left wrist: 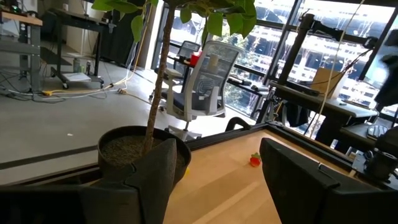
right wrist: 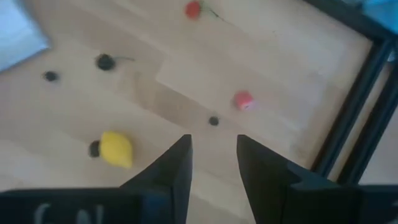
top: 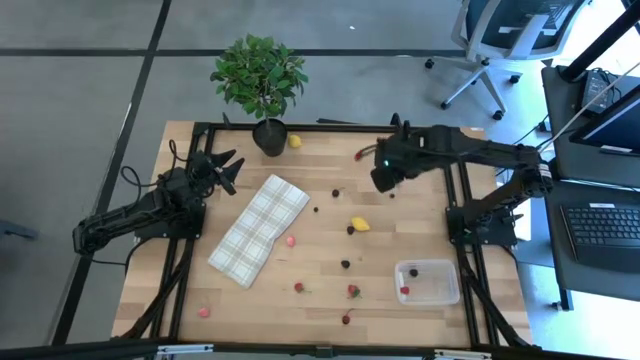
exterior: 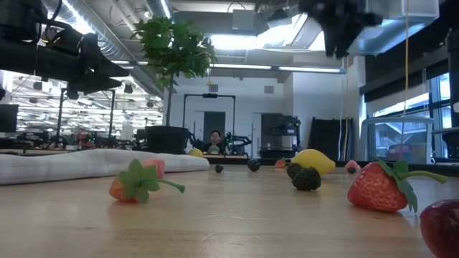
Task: Pick and placing Produce into tupperware
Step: Put the black berry into the transparent bin
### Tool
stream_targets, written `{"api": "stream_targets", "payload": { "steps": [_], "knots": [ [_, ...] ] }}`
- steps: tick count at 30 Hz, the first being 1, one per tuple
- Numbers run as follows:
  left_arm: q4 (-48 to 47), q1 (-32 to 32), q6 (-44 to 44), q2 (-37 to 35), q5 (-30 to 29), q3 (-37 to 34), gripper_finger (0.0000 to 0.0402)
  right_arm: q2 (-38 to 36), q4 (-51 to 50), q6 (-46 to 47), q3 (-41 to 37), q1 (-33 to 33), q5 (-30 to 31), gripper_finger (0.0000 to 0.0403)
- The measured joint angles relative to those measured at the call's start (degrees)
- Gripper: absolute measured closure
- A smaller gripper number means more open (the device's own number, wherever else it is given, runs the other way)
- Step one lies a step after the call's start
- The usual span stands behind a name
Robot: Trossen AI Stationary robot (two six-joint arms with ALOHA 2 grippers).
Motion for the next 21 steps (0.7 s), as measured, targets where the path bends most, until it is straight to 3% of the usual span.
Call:
{"api": "stream_targets", "payload": {
  "steps": [8, 21],
  "knots": [
    [0.1, 0.0, 0.0, 0.0, -1.66, 0.0, 0.0176, -0.07, 19.36, -9.32, -17.2, -8.31, -11.73, 0.0274],
    [0.12, 0.0, 0.02, 0.0, -1.73, -0.01, 0.0176, -0.09, 32.99, -8.14, -36.07, -13.92, -13.9, 0.0274]
  ]
}}
